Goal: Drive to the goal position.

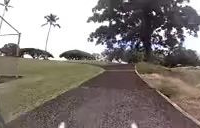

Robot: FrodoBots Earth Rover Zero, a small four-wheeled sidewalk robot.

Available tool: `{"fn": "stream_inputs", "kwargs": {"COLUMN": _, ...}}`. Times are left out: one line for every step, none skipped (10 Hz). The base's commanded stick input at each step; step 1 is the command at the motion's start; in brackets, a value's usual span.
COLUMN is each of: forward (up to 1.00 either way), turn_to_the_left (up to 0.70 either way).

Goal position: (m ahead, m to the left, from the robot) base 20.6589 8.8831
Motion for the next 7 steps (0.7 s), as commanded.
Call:
{"fn": "stream_inputs", "kwargs": {"forward": 0.85, "turn_to_the_left": 0.0}}
{"fn": "stream_inputs", "kwargs": {"forward": 0.85, "turn_to_the_left": 0.0}}
{"fn": "stream_inputs", "kwargs": {"forward": 0.85, "turn_to_the_left": 0.0}}
{"fn": "stream_inputs", "kwargs": {"forward": 0.85, "turn_to_the_left": 0.0}}
{"fn": "stream_inputs", "kwargs": {"forward": 0.85, "turn_to_the_left": 0.0}}
{"fn": "stream_inputs", "kwargs": {"forward": 0.85, "turn_to_the_left": 0.0}}
{"fn": "stream_inputs", "kwargs": {"forward": 0.85, "turn_to_the_left": 0.0}}
